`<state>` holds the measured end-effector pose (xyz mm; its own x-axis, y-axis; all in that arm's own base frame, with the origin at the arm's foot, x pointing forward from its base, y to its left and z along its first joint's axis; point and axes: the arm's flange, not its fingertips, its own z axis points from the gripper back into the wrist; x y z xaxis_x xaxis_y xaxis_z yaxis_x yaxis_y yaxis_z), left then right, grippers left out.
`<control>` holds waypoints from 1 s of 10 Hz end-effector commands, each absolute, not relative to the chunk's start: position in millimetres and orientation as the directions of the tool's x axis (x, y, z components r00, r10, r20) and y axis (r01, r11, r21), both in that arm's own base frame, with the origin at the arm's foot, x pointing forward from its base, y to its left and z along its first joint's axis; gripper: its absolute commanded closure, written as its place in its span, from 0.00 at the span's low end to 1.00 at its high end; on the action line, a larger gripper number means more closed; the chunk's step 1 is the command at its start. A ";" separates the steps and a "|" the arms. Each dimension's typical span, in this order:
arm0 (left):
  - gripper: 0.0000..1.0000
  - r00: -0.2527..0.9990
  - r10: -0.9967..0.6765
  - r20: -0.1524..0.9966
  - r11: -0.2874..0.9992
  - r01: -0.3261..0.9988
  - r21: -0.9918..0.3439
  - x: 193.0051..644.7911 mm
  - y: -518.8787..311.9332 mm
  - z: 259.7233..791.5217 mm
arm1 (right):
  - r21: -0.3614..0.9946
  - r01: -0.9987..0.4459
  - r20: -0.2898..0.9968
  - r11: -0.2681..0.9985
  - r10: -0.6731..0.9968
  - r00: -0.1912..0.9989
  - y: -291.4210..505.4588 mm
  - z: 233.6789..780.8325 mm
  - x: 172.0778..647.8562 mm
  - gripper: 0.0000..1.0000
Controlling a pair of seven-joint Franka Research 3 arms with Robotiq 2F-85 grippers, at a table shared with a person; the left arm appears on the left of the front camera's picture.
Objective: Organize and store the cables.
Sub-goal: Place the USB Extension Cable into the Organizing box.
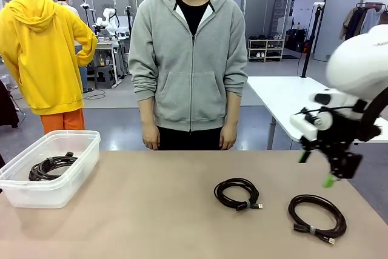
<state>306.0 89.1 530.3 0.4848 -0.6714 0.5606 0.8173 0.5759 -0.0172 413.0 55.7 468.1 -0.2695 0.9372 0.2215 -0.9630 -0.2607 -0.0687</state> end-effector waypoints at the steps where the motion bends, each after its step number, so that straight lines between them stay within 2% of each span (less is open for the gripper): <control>1: 0.00 0.482 -0.674 0.560 0.571 0.821 -0.019 315.4 87.5 535.4 | -0.113 -0.933 0.214 -0.342 0.908 -0.359 85.6 448.5 419.1 0.00; 2: 0.00 0.482 -0.674 0.560 0.571 0.821 -0.019 315.4 87.5 535.4 | -0.136 -0.933 0.113 -0.334 0.930 -0.349 103.1 438.2 421.7 0.00; 3: 0.00 0.482 -0.674 0.560 0.571 0.821 -0.019 315.4 87.5 535.4 | -0.132 -0.932 0.084 -0.337 0.933 -0.349 119.8 427.4 426.4 0.00; 10: 0.00 0.482 -0.674 0.560 0.571 0.821 -0.019 315.4 87.5 535.4 | -0.141 -0.961 0.056 -0.240 0.967 -0.249 196.3 340.5 463.9 0.00</control>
